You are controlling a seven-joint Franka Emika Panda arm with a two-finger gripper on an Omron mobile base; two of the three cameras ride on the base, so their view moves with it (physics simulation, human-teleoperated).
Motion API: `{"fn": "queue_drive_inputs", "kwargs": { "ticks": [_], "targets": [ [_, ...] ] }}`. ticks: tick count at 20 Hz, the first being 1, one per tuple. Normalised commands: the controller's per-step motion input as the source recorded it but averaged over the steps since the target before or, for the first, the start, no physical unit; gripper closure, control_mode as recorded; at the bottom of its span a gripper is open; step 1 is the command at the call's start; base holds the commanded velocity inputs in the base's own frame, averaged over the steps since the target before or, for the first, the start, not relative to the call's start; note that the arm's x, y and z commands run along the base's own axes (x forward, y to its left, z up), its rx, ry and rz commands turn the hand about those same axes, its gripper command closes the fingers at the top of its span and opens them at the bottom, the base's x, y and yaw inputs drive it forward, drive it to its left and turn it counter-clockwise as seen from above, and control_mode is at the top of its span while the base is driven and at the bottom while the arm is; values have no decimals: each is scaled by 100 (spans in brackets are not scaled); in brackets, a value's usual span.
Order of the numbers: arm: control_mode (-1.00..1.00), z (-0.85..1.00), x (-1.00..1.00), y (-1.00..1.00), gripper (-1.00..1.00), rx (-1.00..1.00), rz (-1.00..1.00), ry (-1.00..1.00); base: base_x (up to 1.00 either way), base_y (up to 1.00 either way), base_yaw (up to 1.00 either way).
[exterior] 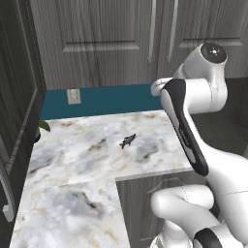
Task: Retrieve the bowl from the cabinet, then place the raw meat into the bowl to avoid contamination.
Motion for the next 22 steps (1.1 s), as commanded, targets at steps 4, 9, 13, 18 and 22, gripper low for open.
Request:
{"fn": "queue_drive_inputs", "kwargs": {
  "ticks": [4, 9, 13, 18, 22],
  "targets": [
    [-100, 63, 4, 0, -100, 0, -2, -2, 0, 0, 0],
    [-100, 54, 8, 0, -100, 0, -3, -1, 0, 0, 0],
    [-100, 36, 21, 0, -100, 0, -2, -3, 0, 0, 0],
    [-100, 13, 32, 0, -100, -1, 0, -5, 0, 0, 0],
    [-100, 0, 38, 0, -100, 0, 0, -2, 0, 0, 0]
  ]
}}
